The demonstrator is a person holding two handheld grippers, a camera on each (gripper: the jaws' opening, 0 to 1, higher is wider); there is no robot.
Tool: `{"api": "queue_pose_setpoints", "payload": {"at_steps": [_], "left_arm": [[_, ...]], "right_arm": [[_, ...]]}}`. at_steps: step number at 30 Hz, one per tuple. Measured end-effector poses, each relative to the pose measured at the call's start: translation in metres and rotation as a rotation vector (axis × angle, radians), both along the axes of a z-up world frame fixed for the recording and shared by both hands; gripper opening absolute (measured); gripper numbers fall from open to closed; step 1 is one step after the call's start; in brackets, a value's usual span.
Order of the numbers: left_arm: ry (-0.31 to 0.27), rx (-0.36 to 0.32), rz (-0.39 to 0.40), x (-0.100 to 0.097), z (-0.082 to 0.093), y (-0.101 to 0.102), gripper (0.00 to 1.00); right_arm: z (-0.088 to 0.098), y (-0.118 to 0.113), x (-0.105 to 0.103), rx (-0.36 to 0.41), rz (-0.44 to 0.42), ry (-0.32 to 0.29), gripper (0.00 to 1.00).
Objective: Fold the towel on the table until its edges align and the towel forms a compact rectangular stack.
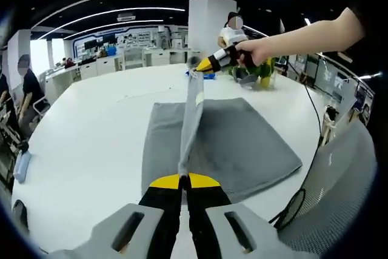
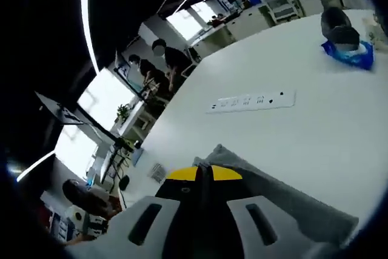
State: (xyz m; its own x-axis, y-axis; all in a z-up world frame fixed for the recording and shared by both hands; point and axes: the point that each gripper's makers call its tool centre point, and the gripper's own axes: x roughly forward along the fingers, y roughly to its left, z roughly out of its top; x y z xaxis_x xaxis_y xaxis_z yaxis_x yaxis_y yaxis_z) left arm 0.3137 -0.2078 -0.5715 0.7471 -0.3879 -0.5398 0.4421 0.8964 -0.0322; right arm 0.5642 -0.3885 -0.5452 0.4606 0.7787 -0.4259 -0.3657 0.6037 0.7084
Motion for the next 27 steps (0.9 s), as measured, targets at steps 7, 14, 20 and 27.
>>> {"api": "queue_pose_setpoints", "payload": {"at_steps": [7, 14, 20, 27], "left_arm": [[0.030, -0.081, 0.142, 0.009, -0.015, 0.021, 0.03], [0.090, -0.072, 0.205, 0.016, -0.041, 0.026, 0.03], [0.097, -0.093, 0.214, 0.012, -0.054, 0.029, 0.03], [0.075, -0.162, 0.282, 0.010, -0.063, 0.034, 0.03]], "right_arm": [[-0.012, 0.007, 0.011, 0.229, -0.188, 0.150, 0.04], [-0.033, 0.030, 0.013, 0.257, -0.234, 0.202, 0.04], [-0.050, 0.054, 0.015, 0.257, -0.234, 0.227, 0.04], [-0.069, 0.062, 0.020, 0.226, -0.232, 0.267, 0.04]]}}
